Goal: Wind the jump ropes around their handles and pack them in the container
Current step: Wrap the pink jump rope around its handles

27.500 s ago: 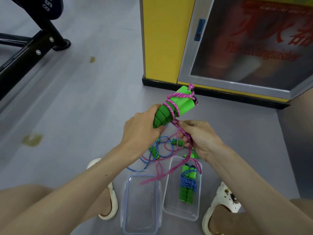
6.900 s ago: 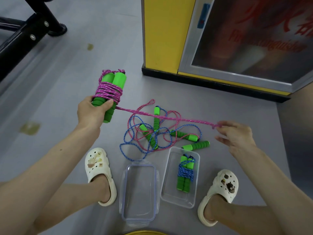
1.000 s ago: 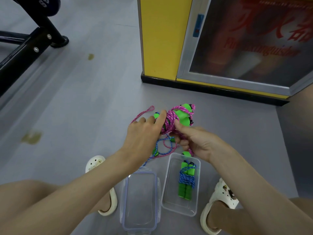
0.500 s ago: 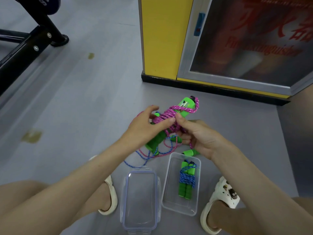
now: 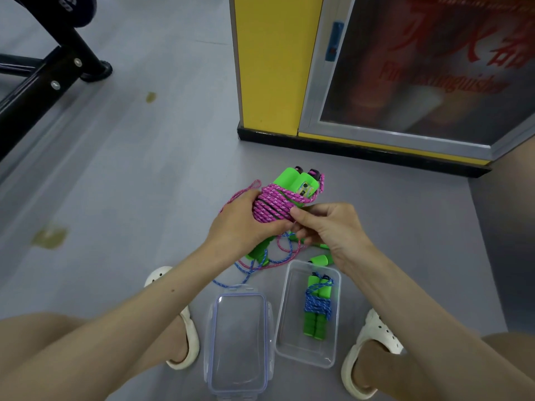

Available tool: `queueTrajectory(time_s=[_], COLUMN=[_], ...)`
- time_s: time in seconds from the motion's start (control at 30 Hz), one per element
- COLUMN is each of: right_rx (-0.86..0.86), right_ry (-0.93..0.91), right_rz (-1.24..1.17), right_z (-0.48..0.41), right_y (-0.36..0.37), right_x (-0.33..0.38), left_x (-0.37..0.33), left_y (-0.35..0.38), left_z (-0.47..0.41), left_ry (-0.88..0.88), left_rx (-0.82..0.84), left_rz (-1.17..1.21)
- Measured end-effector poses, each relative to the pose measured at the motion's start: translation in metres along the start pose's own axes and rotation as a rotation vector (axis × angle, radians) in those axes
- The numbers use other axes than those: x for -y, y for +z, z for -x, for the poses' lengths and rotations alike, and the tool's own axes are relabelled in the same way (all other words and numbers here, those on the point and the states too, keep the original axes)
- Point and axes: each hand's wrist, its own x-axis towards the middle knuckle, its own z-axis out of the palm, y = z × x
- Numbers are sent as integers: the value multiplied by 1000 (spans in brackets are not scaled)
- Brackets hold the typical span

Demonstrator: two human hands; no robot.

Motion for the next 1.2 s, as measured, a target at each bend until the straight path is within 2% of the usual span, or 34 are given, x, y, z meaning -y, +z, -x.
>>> queueTrajectory(time_s=[0.17, 0.27, 0.37, 0.57, 0.8, 0.93, 1.0, 1.07, 1.13, 1.2], right_rx=[-90, -106, -104, -80, -113, -211, -262, -308, -343, -358], right_ry=[-86, -122, -161, -113, 63, 141, 136, 84, 34, 7], right_rz=[9, 85, 259, 252, -53, 40, 41, 16, 0, -11], right_z=[-1, -2, -4, 0, -2, -6, -7, -8, -8, -8], right_y=[4, 1, -3, 1, -1, -3, -4, -6, -6, -6], right_x=[-2, 1, 3, -8, 1, 3, 3, 4, 4, 4], left_x=[-8, -8, -3, 4, -7, -12, -13, -15, -16, -13], left_y=[5, 5, 10, 15, 14, 21, 19, 14, 9, 10], left_z=[6, 4, 6, 10, 8, 15, 15, 12, 9, 8], left_ry=[66, 83, 81, 87, 114, 161, 186, 172, 92, -18], left_rx=[-192, -162, -120, -155, -162, -116, -91, -32, 99, 224], left_rz=[-188, -250, -349, -493, -479, -468, -353, -15, 366, 525])
